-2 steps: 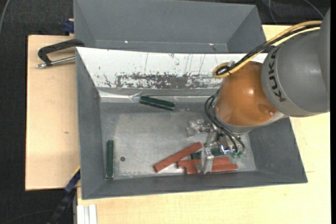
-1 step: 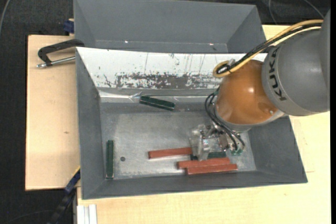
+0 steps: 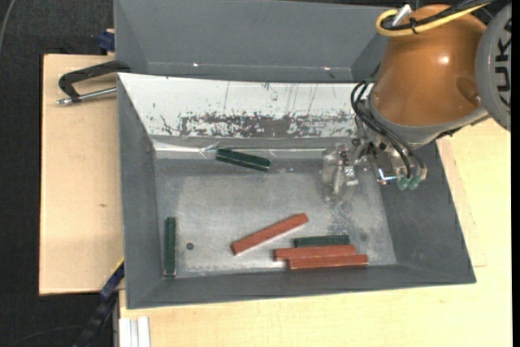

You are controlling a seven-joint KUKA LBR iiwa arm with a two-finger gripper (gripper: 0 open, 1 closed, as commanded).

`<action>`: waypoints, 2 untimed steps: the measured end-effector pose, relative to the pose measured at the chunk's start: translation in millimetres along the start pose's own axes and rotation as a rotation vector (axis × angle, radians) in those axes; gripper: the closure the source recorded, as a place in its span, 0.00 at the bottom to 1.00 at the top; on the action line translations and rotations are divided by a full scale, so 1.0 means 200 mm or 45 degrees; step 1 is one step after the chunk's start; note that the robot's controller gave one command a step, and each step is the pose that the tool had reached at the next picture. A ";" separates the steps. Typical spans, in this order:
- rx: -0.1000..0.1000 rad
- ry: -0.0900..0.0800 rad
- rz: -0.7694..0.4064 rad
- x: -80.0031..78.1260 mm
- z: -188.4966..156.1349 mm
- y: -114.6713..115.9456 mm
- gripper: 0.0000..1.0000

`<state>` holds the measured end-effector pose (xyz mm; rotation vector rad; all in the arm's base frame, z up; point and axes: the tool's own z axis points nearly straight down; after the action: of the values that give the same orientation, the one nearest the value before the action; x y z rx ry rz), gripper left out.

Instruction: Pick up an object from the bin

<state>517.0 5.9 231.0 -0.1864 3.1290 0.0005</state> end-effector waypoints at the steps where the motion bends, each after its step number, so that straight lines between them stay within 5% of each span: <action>1: 0.000 0.002 0.000 0.00 0.00 0.00 0.00; 2: 0.001 -0.013 0.041 -0.07 -0.51 0.01 0.00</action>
Offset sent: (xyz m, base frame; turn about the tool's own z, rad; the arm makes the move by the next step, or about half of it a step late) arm 0.0000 0.0000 0.0000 0.0000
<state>530.7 9.2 332.6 -0.1355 3.1217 0.0007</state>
